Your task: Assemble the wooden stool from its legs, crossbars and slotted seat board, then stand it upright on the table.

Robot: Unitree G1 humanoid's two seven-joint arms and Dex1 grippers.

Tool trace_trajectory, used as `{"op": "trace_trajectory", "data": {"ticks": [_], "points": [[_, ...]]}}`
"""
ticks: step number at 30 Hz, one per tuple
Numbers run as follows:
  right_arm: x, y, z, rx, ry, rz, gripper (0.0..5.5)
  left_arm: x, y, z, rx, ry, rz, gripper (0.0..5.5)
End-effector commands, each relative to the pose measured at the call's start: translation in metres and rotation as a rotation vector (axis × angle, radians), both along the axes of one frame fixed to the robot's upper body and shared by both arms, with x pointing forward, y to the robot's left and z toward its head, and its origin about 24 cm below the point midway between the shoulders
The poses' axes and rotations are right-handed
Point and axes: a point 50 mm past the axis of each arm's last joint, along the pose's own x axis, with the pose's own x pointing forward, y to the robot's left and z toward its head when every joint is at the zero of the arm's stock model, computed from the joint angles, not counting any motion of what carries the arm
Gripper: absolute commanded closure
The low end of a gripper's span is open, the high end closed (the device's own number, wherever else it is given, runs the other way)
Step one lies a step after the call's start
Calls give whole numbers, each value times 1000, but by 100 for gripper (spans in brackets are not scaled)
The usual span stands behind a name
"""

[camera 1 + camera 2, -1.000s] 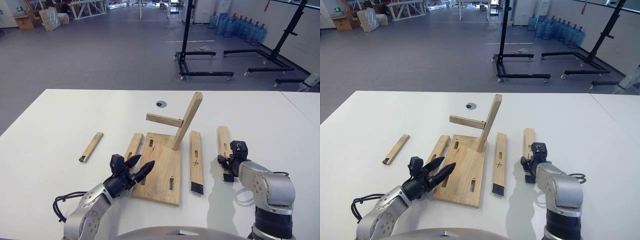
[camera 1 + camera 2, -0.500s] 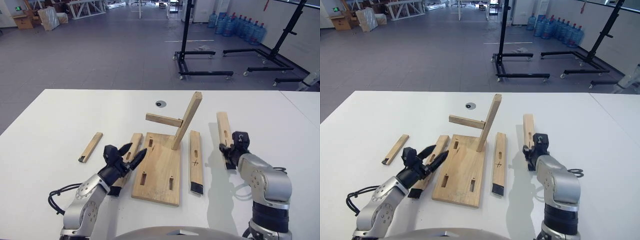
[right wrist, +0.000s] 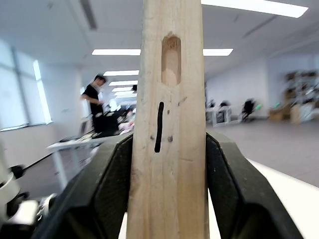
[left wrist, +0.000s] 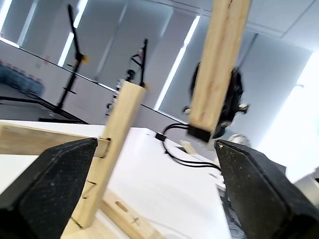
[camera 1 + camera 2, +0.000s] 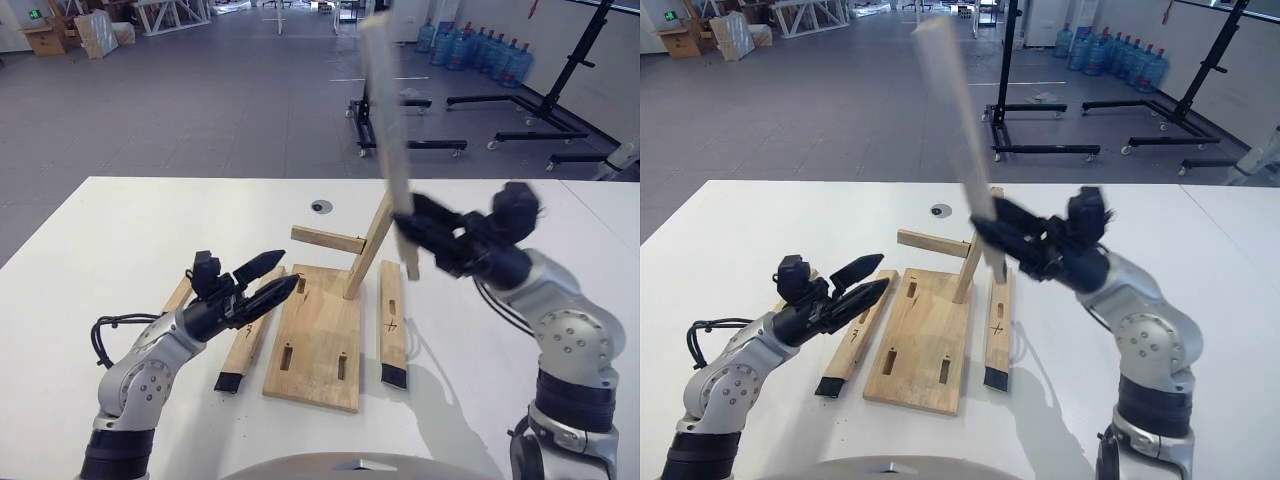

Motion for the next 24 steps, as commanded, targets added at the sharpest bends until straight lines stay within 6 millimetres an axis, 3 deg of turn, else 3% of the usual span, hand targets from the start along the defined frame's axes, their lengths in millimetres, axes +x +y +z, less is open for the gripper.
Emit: {"op": "trace_trajectory", "data": {"ticks": [1,5,11,24], "points": [[5,17,-30,-77,43,81,346,1,-5,5,1,1,-86,120],[4,32,-58,-148,78,171,346,7,-9,9,3,-3,-119,120],[7,35,-69,-183,65,202,346,12,-7,16,-34,-35,-100,120],[4,31,-72,-237,65,221,346,7,-7,21,-142,-12,-115,313]]}}
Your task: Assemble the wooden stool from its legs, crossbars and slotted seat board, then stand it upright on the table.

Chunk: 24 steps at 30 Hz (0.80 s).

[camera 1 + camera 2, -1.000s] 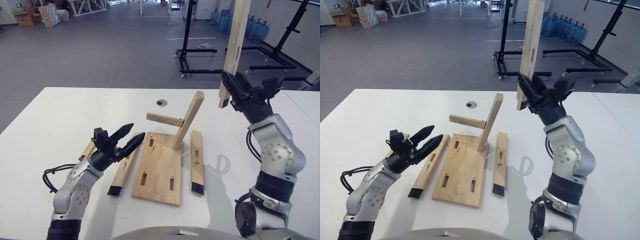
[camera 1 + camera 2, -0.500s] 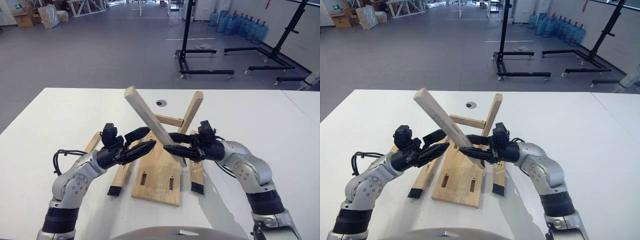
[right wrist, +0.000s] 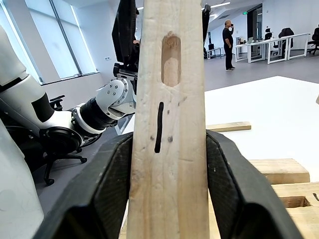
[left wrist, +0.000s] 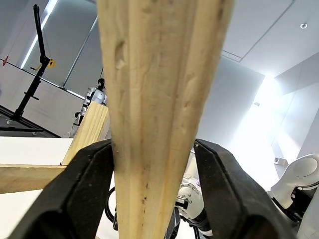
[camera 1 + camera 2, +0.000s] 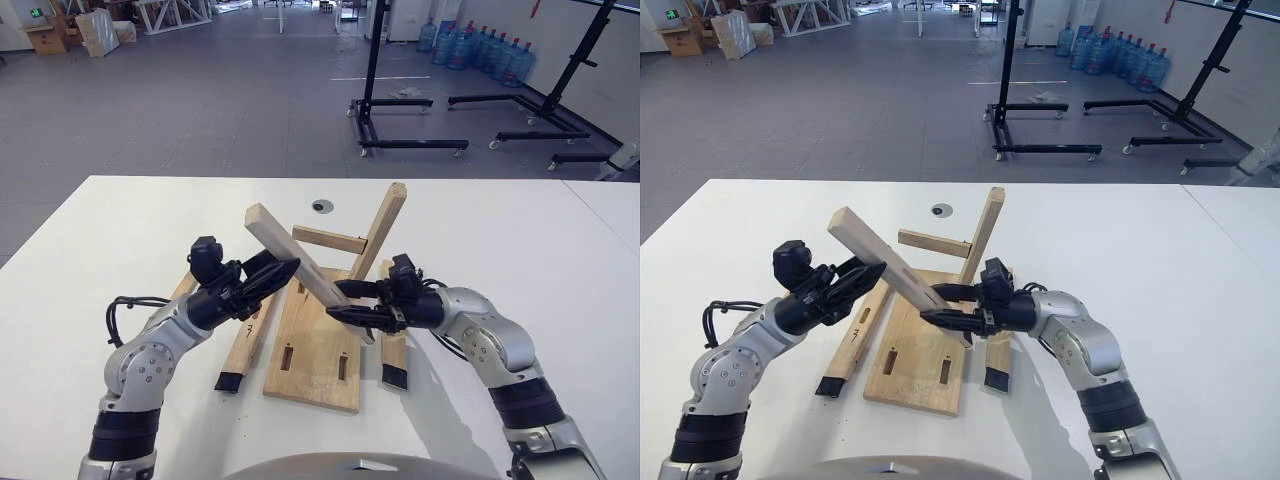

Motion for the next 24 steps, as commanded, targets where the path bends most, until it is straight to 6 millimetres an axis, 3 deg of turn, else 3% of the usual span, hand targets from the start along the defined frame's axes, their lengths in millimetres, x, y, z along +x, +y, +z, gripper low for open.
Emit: {"op": "trace_trajectory", "data": {"ticks": [1,8,14,16,20,24], "points": [[0,-1,4,-27,-24,19,346,-3,-3,2,-8,5,-33,324],[3,-5,1,-51,-7,20,346,-4,-2,2,-21,0,-30,339],[9,-18,-7,-118,25,-94,346,-1,1,0,15,-5,-14,339],[6,-20,-12,-141,38,-95,296,2,4,0,24,-9,-3,339],[8,-26,-21,-209,8,-144,234,14,22,11,59,-52,56,341],[9,-31,-30,-277,-20,-186,228,21,48,30,120,-117,124,344]]}}
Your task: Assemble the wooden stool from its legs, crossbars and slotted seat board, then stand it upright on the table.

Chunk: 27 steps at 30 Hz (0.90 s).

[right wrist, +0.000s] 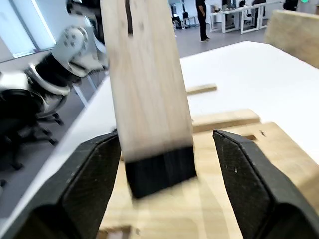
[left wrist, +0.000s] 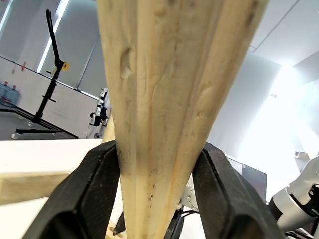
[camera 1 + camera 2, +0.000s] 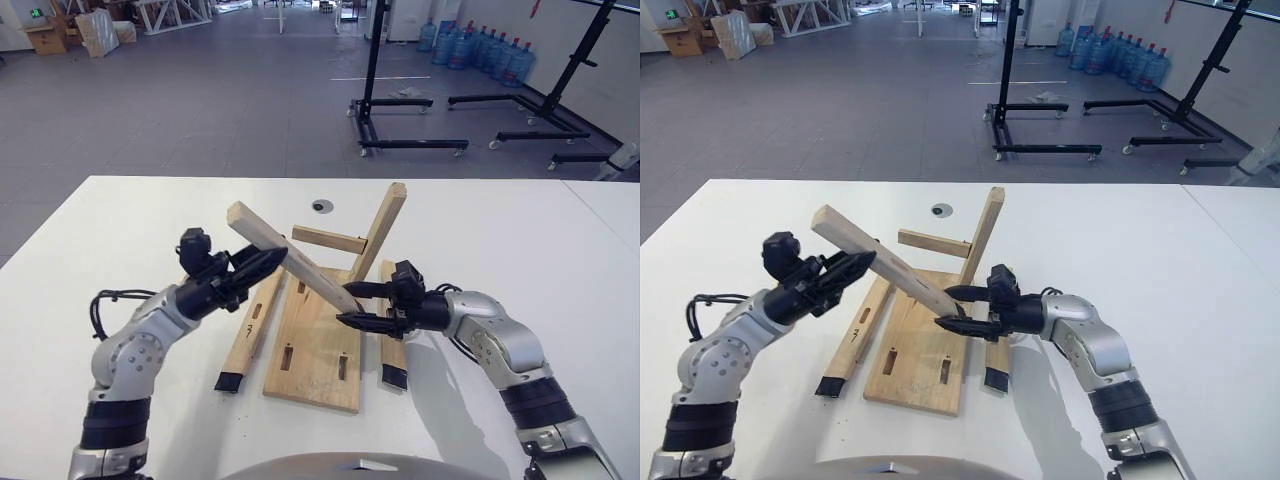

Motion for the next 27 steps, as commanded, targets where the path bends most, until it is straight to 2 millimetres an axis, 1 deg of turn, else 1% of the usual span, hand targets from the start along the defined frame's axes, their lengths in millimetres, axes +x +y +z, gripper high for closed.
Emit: {"op": "trace_trajectory", "data": {"ticks": [1,3,5,9,13,17,21,25,27], "points": [[-1,-7,-4,-33,-13,-38,228,6,24,20,59,-69,42,344],[-2,-9,-2,-27,-27,-53,228,10,33,21,98,-74,61,344],[-1,-11,2,-28,-49,-71,228,12,40,19,137,-68,77,344],[-3,-16,7,-37,-60,-79,228,16,46,5,271,-57,82,344],[-1,-18,11,-38,-61,-79,228,31,45,-1,335,-63,24,344],[3,-21,14,-54,-54,-63,228,50,40,8,347,-105,-49,344],[6,-21,17,-58,-51,-49,228,60,39,8,454,-130,-115,344],[5,-22,18,-59,-46,-49,228,66,43,11,655,-205,-141,348],[5,-22,18,-58,-45,-54,228,70,42,12,679,-242,-136,349]]}}
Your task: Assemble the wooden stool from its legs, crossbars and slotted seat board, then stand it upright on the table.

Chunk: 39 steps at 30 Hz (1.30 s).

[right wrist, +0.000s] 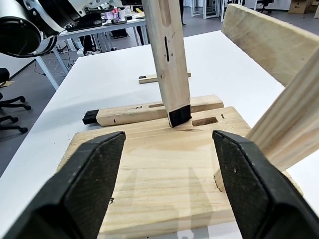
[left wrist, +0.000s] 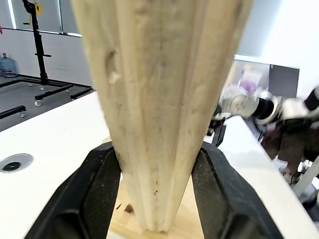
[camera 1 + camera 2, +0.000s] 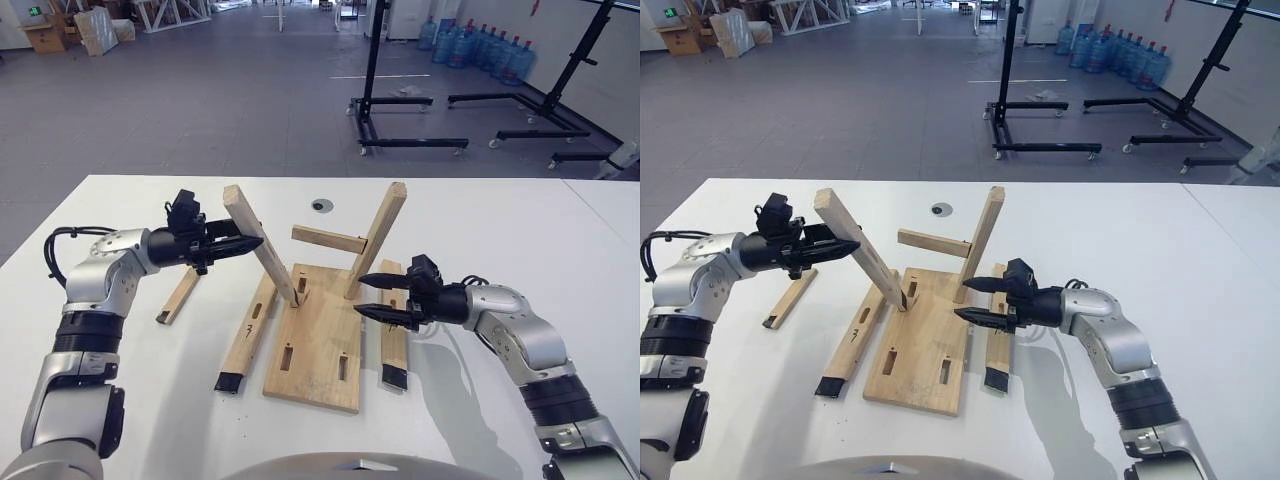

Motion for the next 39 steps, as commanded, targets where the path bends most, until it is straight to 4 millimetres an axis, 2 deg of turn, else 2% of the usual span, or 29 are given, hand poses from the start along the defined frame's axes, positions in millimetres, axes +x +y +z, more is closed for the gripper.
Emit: {"op": "trace_trajectory", "data": {"ticks": [1,7,12,20,24,29,35,39], "points": [[2,-1,5,-2,-12,-5,228,7,1,-4,120,-52,10,349],[4,2,6,7,-15,-11,228,9,-8,-12,213,-86,-63,349],[1,6,3,16,-11,-9,228,6,-7,0,277,-95,-156,349],[-3,12,1,8,-27,0,228,15,-12,31,419,-156,-233,349],[-6,14,0,7,-29,-2,228,15,-17,38,505,-160,-271,349],[-9,14,0,6,-28,-5,228,17,-26,32,518,-55,-315,349],[-18,19,2,11,-29,-2,228,30,-35,36,511,116,-297,349],[-23,26,5,23,-44,2,228,39,-34,36,621,140,-278,349]]}}
